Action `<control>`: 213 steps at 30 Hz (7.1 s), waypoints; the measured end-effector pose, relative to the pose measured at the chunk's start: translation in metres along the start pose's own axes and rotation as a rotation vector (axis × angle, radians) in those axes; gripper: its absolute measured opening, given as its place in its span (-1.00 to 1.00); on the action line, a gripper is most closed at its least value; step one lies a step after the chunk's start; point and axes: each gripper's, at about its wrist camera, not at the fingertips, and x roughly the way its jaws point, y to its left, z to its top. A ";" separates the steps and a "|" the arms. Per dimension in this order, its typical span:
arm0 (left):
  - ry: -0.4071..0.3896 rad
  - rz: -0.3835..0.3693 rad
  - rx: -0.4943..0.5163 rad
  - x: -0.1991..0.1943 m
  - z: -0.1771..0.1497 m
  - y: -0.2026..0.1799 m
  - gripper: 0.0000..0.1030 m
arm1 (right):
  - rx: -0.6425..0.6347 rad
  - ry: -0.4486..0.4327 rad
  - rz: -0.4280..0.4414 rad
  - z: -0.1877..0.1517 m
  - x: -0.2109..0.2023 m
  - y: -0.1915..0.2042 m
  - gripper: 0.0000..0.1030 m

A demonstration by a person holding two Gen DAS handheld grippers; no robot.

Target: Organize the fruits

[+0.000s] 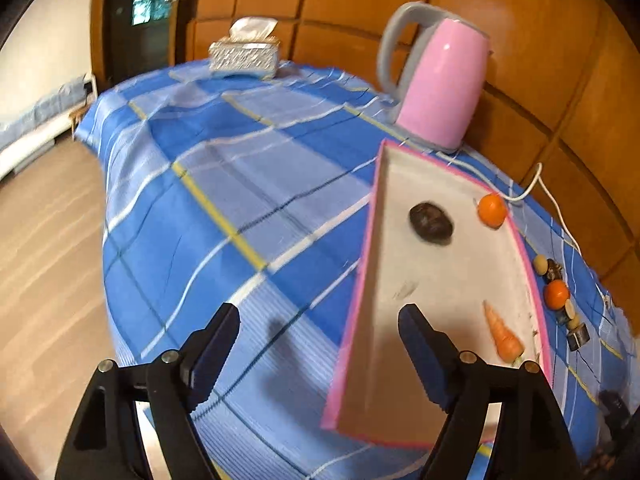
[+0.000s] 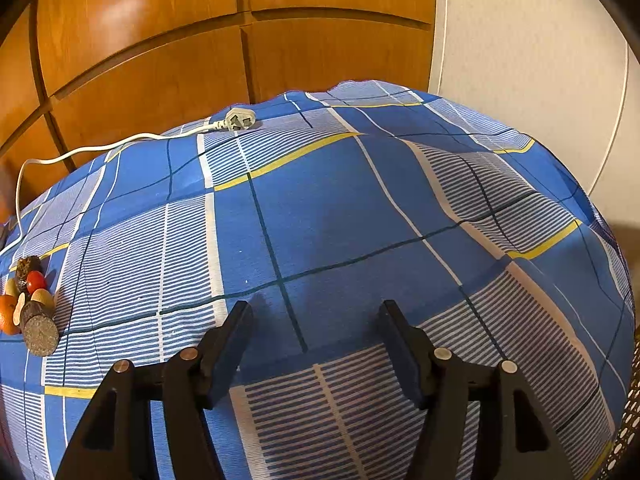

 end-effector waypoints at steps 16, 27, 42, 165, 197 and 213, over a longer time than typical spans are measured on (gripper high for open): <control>0.028 -0.065 0.003 0.007 -0.024 -0.001 0.64 | -0.024 0.007 -0.014 0.001 0.001 0.002 0.29; 0.030 -0.065 0.000 0.008 -0.025 -0.001 0.67 | -0.074 0.048 -0.010 0.006 0.000 0.007 0.29; 0.037 -0.063 -0.006 0.010 -0.026 0.001 0.68 | -0.404 0.115 0.434 0.004 -0.041 0.101 0.16; 0.148 -0.432 0.598 0.024 0.059 -0.234 -0.44 | -0.093 -0.007 0.035 -0.008 -0.009 0.008 0.07; 0.312 -0.439 0.482 0.118 0.053 -0.289 -0.53 | -0.091 -0.015 0.040 -0.009 -0.007 0.009 0.12; 0.043 -0.375 0.311 0.007 0.072 -0.175 -0.52 | -0.087 -0.017 0.044 -0.009 -0.005 0.009 0.12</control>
